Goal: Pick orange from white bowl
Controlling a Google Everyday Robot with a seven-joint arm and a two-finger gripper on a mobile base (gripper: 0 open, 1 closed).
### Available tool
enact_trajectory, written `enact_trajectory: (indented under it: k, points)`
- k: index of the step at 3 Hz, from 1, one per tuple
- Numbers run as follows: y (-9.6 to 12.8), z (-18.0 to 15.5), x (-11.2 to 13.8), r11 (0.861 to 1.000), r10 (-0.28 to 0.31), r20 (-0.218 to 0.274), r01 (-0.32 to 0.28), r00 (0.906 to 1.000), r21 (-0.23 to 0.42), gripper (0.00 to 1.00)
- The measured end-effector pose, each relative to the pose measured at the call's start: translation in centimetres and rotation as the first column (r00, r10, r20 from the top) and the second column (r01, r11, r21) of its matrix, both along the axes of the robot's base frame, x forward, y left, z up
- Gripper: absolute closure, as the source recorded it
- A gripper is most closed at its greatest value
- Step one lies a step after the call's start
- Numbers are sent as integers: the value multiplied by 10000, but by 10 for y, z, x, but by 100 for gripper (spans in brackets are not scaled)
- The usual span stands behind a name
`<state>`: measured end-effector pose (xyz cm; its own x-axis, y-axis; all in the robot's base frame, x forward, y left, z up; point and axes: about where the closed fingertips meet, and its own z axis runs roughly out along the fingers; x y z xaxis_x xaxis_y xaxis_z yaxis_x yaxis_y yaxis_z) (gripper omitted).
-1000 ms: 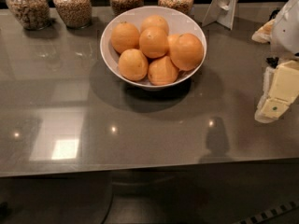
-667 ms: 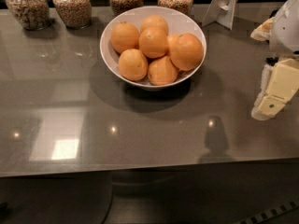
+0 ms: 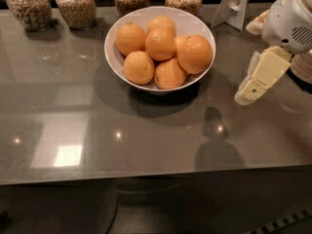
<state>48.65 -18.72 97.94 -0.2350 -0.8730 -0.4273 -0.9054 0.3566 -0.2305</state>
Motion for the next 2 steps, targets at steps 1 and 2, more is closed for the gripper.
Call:
enact_trajectory:
  k: [1,2]
  points:
    - [14,-1,26,9913,-627,-43,628,9980,1155,0]
    - [14,-1,26,9913,-626,-41,627,9980,1158,0]
